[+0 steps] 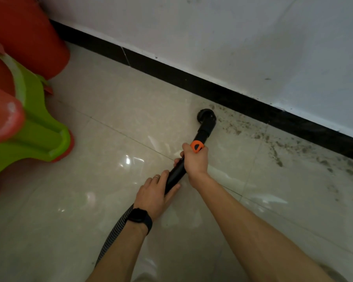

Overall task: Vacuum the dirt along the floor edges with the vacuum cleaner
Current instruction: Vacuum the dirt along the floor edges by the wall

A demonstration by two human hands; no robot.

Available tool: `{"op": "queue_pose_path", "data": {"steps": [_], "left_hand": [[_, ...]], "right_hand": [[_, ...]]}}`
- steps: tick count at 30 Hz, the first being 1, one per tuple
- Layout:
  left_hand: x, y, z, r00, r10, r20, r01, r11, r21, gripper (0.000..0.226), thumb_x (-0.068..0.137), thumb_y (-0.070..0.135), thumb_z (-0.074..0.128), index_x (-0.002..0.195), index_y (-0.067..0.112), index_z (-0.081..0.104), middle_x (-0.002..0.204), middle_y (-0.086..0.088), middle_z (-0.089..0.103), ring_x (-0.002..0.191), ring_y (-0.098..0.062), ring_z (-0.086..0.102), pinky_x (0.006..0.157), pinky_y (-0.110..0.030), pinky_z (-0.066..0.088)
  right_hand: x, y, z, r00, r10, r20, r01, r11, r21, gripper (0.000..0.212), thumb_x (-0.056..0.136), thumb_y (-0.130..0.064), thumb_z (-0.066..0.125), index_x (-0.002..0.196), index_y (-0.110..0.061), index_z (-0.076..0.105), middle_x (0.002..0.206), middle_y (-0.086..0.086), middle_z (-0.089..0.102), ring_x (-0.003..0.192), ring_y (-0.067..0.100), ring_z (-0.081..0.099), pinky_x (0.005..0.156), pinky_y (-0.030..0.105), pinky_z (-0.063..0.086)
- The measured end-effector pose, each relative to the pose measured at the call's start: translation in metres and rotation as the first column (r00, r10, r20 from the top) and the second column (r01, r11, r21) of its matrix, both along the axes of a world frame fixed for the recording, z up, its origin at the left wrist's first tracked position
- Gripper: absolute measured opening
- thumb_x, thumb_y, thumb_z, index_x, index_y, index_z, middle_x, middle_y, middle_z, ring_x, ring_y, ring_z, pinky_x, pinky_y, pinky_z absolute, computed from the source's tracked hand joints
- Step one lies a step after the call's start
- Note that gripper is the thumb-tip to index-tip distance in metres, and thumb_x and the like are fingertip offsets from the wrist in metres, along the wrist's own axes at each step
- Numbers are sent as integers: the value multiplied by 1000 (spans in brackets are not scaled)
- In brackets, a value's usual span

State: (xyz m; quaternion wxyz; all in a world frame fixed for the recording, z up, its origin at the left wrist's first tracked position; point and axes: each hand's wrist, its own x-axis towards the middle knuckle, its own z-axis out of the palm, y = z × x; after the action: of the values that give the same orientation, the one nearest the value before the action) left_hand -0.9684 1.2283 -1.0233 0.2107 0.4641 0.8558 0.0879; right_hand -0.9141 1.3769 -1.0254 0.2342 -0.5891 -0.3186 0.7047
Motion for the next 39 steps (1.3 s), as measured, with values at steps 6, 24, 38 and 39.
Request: {"op": "queue_pose_path", "data": {"steps": [6,24,38,39], "left_hand": [[-7,14,-3,1000,-3,-1,3,1000,28,62,90,70,23,130,26,41,105,1,62,90,-20,56,73,-36,50],[-41,51,-7,980,91,177,-121,978,170,49,90,71,31,119,32,42,87,6,59,72,-14,57,61,-35,52],[-18,-22,-8,992,-63,110,49,991,123,51,88,76,26,114,36,44,84,12,56,70,-8,51,56,-27,43],[-15,-29,-10,992,-89,84,80,991,110,54,88,76,25,117,35,45,87,11,57,73,-9,50,58,-27,43]], "right_hand": [[-8,16,1,1000,26,0,-26,1000,6,34,94,-20,67,119,-13,45,82,10,64,52,23,66,58,38,60],[-55,55,12,995,75,70,-80,994,73,38,98,-20,65,127,-12,41,89,11,64,45,16,65,53,36,61],[-3,-28,15,986,-33,162,29,999,25,32,101,-32,59,122,-18,39,90,8,68,52,15,71,47,24,54],[6,-38,14,988,-64,140,62,998,22,30,101,-31,60,120,-18,40,87,8,68,53,16,72,47,24,54]]}}
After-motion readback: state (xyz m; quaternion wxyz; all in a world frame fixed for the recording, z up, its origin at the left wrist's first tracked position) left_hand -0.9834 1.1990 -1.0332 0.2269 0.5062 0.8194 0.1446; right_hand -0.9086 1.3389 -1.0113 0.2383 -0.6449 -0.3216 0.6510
